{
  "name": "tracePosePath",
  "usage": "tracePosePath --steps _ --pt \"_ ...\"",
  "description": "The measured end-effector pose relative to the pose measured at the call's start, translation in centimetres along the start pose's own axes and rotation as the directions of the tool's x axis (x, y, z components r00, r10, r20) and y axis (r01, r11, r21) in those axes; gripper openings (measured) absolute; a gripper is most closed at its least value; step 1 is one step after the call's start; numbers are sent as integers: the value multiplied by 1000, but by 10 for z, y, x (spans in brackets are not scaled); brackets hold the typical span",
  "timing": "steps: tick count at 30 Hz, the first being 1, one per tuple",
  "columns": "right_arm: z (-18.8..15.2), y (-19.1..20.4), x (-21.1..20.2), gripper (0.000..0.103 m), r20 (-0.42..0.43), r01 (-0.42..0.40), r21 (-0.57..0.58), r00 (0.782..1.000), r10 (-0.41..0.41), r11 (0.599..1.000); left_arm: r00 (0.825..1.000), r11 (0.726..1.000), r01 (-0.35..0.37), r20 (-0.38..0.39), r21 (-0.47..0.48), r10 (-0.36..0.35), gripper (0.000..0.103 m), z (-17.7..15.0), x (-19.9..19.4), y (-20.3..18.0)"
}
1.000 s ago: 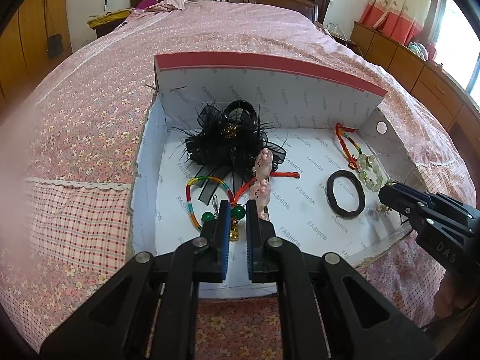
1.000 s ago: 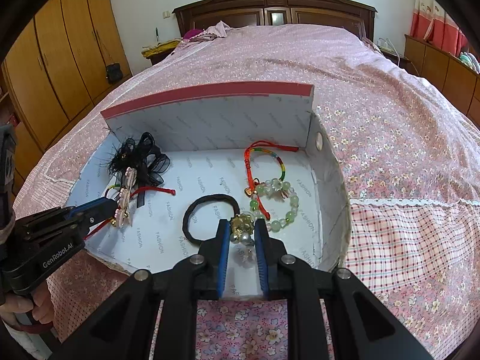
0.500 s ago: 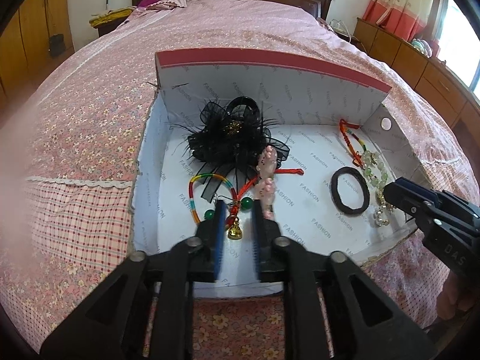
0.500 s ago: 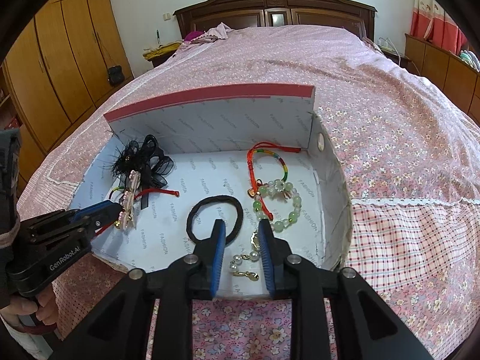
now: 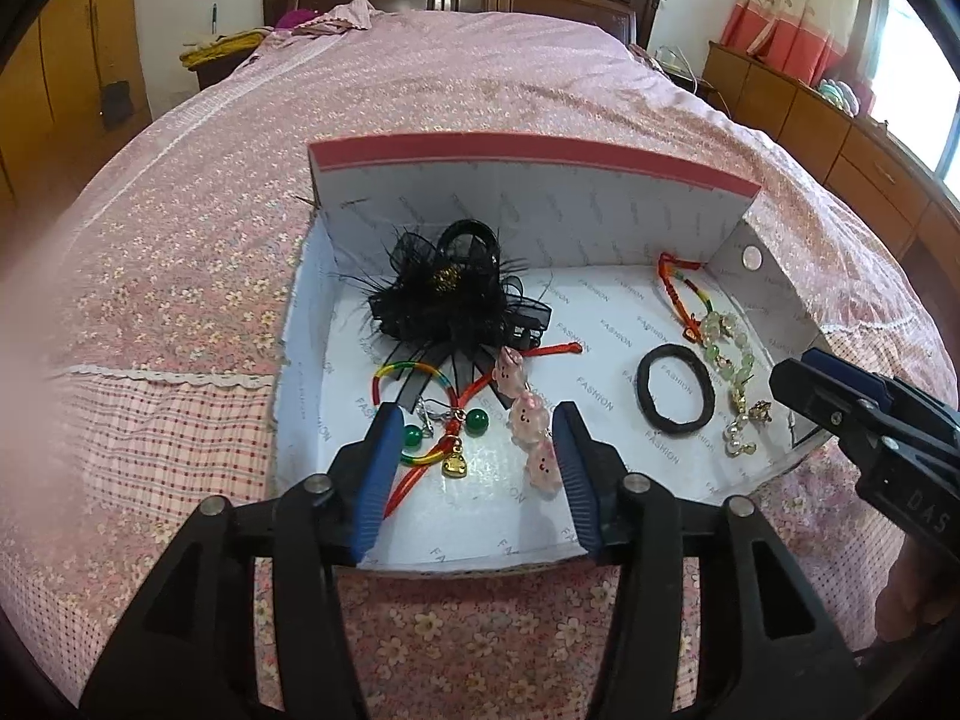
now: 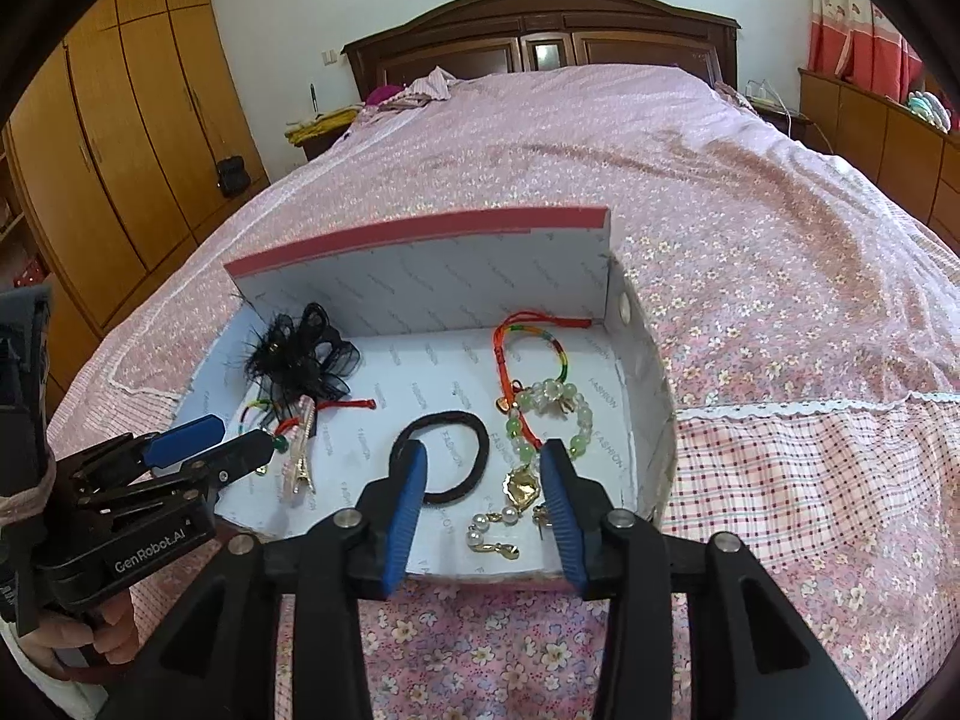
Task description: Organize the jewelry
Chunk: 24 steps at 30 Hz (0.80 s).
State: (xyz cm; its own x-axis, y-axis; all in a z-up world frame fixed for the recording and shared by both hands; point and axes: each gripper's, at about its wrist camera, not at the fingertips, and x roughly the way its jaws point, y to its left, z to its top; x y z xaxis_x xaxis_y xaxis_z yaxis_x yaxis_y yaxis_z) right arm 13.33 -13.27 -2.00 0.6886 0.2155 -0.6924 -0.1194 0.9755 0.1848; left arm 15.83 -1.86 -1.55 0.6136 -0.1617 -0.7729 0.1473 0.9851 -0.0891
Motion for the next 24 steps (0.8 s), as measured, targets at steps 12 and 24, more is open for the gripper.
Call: tracePosePath --steps 12,24 --pt "-3 9 -34 65 59 -13 3 998 12 1000 998 1000 -10 55 -22 11 64 -1 -38 2" --pt "-18 24 -73 77 113 9 -27 994 -6 1000 995 998 -55 79 -34 58 77 -14 -72 -4"
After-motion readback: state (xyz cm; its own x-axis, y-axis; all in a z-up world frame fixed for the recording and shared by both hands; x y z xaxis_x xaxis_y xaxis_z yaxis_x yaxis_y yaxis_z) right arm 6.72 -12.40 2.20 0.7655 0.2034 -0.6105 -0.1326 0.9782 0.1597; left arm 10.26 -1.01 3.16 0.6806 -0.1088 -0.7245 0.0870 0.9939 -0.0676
